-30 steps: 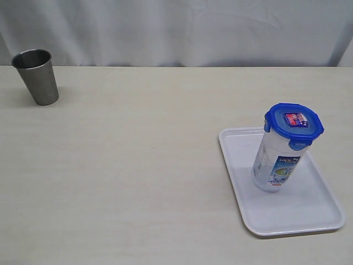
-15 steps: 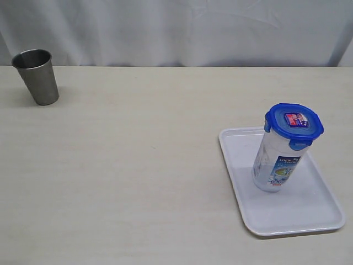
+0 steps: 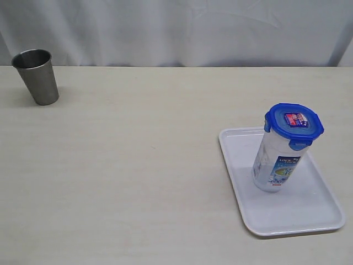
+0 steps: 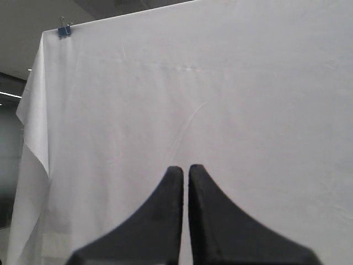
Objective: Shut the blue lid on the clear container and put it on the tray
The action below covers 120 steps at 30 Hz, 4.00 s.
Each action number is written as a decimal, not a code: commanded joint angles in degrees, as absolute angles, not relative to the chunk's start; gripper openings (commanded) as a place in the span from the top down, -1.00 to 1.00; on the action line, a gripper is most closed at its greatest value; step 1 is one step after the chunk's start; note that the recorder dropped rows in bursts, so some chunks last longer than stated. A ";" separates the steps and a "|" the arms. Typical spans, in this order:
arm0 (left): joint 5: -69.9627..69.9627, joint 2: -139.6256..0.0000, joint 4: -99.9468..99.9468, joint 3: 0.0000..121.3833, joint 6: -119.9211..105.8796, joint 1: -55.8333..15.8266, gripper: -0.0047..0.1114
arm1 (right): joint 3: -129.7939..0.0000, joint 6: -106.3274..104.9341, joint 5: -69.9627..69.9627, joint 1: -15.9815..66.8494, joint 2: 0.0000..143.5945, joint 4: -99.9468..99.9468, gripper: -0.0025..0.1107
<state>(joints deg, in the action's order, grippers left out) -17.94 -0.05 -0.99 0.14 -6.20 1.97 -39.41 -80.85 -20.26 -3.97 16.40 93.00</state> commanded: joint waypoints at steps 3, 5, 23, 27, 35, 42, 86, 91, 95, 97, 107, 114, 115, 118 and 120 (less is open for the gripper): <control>-17.69 0.00 -0.94 0.00 -6.37 2.04 0.92 | -39.18 -63.14 -17.25 -4.13 11.83 73.43 0.88; -17.69 0.00 -0.94 0.00 -6.37 2.04 0.92 | -39.18 -53.98 -16.37 -4.13 9.50 63.67 0.88; -17.69 0.00 -0.94 0.00 -6.37 2.04 0.92 | -37.36 -13.90 -13.36 -3.85 4.36 24.13 0.88; -17.69 0.00 -0.94 0.00 -6.37 2.04 0.92 | -34.52 -6.40 -13.03 -3.85 3.34 15.56 0.88; -17.69 0.00 -0.94 0.00 -6.37 2.04 0.92 | -21.21 13.80 -1.97 -3.85 0.00 -5.20 0.88; -17.69 0.00 -0.94 0.00 -6.37 2.04 0.92 | -6.60 13.70 12.27 -3.85 0.00 -7.86 0.88; -17.69 0.00 -0.94 0.00 -6.37 2.04 0.92 | 0.00 7.27 -19.83 1.15 0.00 -9.50 0.88; -17.69 0.00 -0.94 0.00 -6.37 2.04 0.92 | 0.00 7.27 -19.96 1.15 0.00 -9.50 0.88; -17.69 0.00 -0.94 0.00 -6.37 2.04 0.92 | 0.00 7.27 -19.83 1.27 0.00 -9.50 0.88; -17.69 0.00 -0.94 0.00 -6.25 2.04 0.92 | 0.00 7.27 -19.83 1.48 0.00 -9.50 0.88; -17.69 0.00 -0.94 0.00 -6.25 2.04 0.92 | 0.00 7.27 -19.83 1.48 0.00 -9.50 0.88; -17.69 0.00 -0.94 0.00 -6.25 2.04 0.92 | 0.00 7.27 -19.83 1.48 0.00 -9.50 0.88; -17.69 0.00 -0.94 0.00 -6.25 2.04 0.92 | 0.00 7.27 -19.83 1.48 0.00 -9.50 0.88; -17.69 0.00 -0.94 0.00 -6.25 2.04 0.92 | 0.00 7.27 -19.83 1.48 0.00 -9.50 0.88; -17.69 0.00 -0.94 0.00 -6.25 2.04 0.92 | 0.00 7.27 -19.83 1.48 0.00 -9.50 0.88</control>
